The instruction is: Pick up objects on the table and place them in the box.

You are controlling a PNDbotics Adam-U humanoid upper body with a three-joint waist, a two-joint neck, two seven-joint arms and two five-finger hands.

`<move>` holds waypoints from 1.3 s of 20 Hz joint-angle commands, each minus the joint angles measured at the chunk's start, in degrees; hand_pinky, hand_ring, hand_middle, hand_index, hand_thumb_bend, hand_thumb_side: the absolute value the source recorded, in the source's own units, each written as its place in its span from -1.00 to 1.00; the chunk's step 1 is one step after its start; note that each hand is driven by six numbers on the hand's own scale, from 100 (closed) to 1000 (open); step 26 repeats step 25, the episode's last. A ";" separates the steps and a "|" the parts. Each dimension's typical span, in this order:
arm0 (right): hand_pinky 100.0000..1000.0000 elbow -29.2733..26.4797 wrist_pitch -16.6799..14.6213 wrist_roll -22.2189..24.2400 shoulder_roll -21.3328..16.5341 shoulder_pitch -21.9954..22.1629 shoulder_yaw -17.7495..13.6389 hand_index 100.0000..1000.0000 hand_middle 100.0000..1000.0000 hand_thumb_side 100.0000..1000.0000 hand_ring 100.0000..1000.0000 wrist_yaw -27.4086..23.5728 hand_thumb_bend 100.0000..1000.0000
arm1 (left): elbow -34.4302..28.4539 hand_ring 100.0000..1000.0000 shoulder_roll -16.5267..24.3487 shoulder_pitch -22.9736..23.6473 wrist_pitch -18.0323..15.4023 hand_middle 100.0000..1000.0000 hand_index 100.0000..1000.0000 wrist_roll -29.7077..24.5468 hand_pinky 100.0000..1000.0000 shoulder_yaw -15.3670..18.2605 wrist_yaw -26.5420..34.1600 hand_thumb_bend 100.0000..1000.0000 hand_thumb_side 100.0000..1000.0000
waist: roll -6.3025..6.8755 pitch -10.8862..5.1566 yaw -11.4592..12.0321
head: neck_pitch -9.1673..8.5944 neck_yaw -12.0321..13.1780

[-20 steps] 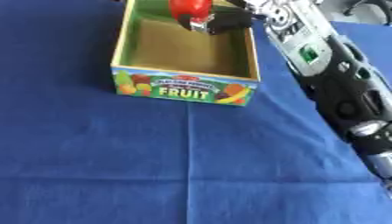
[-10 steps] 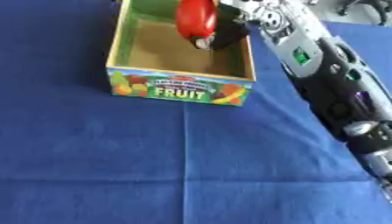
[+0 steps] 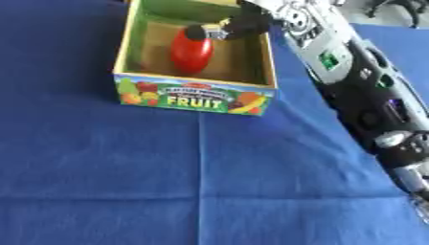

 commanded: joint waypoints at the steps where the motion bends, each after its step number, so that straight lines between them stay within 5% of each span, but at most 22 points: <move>1: 0.92 -0.67 -1.37 -1.08 -1.86 -0.96 -0.64 1.00 1.00 0.77 1.00 -1.71 0.23 | -1.11 -0.06 0.04 0.05 0.34 -0.02 0.52 0.01 -0.38 0.31 -0.05 -1.00 1.00 | 0.31 -1.36 -0.11 | -0.78 -0.17; 4: 0.85 -2.71 -1.02 -3.17 -2.26 -0.94 -1.39 1.00 1.00 1.00 1.00 -2.76 -0.23 | -1.11 -0.06 0.06 0.24 0.44 -0.02 0.52 -0.02 -0.38 0.36 -0.03 -1.00 1.00 | 0.43 -1.65 -0.31 | -0.56 0.24; 5: 0.82 -3.84 -0.71 -3.94 -2.42 -1.16 -2.05 1.00 1.00 1.00 1.00 -3.33 -0.74 | -1.11 -0.06 0.06 0.43 0.53 -0.02 0.52 0.00 -0.38 0.39 0.00 -1.00 1.00 | 0.55 -1.93 -0.52 | -0.21 0.65; 6: 0.80 -5.09 -0.33 -4.76 -2.72 -1.17 -2.72 1.00 1.00 1.00 1.00 -4.03 -0.98 | -1.11 -0.06 0.08 0.62 0.61 -0.02 0.52 0.02 -0.38 0.44 0.00 -1.00 1.00 | 0.63 -2.19 -0.75 | 0.10 1.08; 12: 0.77 -13.21 0.88 -9.79 -5.98 1.76 -5.54 0.94 1.00 0.71 1.00 -8.97 -1.00 | -1.11 -0.05 -0.09 1.82 1.09 -0.02 0.52 0.55 -0.38 1.00 -0.24 -1.00 1.00 | 1.24 -4.35 -2.64 | 2.26 4.03; 17: 0.78 -19.84 3.49 -13.66 -8.73 5.26 -5.31 0.94 1.00 0.69 1.00 -13.06 -1.00 | -1.11 -0.05 -0.07 2.13 1.31 -0.02 0.52 0.64 -0.38 1.04 -0.40 -1.00 1.00 | 1.41 -4.92 -3.00 | 2.76 4.61; 18: 0.76 -21.10 3.67 -14.28 -8.87 6.05 -5.67 0.99 0.92 0.55 1.00 -13.85 -1.00 | -1.11 -0.05 -0.28 2.04 1.34 -0.02 0.51 0.80 -0.37 1.20 -0.40 -1.00 1.00 | 1.87 -5.41 -3.47 | 3.38 5.56; 26: 0.72 -30.77 1.54 -19.21 -8.43 15.27 -10.80 1.00 0.85 0.48 0.95 -19.83 -1.00 | -1.11 -0.05 -1.10 3.58 1.76 -0.01 0.51 1.80 -0.37 2.11 -0.65 -1.00 1.00 | 4.65 -8.57 -7.34 | 6.69 9.29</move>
